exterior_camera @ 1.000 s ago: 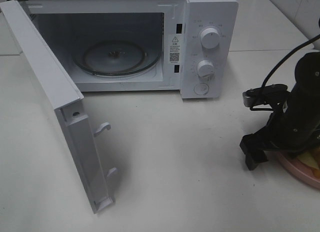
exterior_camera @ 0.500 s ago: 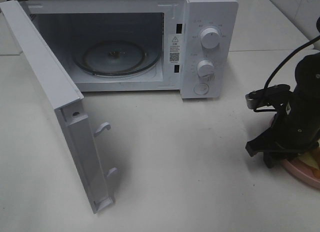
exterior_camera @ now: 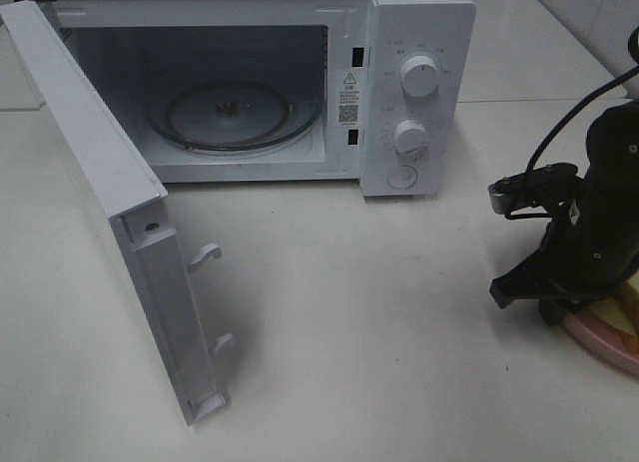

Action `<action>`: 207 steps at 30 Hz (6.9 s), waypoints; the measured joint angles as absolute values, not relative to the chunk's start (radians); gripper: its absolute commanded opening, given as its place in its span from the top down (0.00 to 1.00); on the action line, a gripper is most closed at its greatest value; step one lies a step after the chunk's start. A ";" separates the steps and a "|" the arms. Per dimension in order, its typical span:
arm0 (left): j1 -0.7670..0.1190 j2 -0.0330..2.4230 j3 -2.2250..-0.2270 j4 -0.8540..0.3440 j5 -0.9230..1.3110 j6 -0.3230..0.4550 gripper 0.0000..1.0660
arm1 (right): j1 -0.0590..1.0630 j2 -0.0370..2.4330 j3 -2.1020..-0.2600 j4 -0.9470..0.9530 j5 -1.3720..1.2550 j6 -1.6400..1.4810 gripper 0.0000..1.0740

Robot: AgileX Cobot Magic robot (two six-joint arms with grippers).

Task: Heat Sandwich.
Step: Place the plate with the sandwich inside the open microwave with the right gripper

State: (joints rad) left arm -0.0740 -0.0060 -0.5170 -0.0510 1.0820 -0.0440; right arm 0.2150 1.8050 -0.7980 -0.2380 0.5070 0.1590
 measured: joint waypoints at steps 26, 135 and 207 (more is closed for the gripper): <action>-0.074 -0.006 -0.517 -0.051 1.082 -0.044 0.09 | 0.421 1.752 -0.812 -0.450 0.703 0.342 1.00; -0.074 -0.006 -0.517 -0.051 1.082 -0.044 0.09 | 0.952 1.346 -0.730 -0.393 0.735 -0.777 1.00; -0.074 -0.006 -0.517 -0.051 1.082 -0.044 0.09 | 0.680 1.664 -1.008 -0.009 0.475 -1.621 1.00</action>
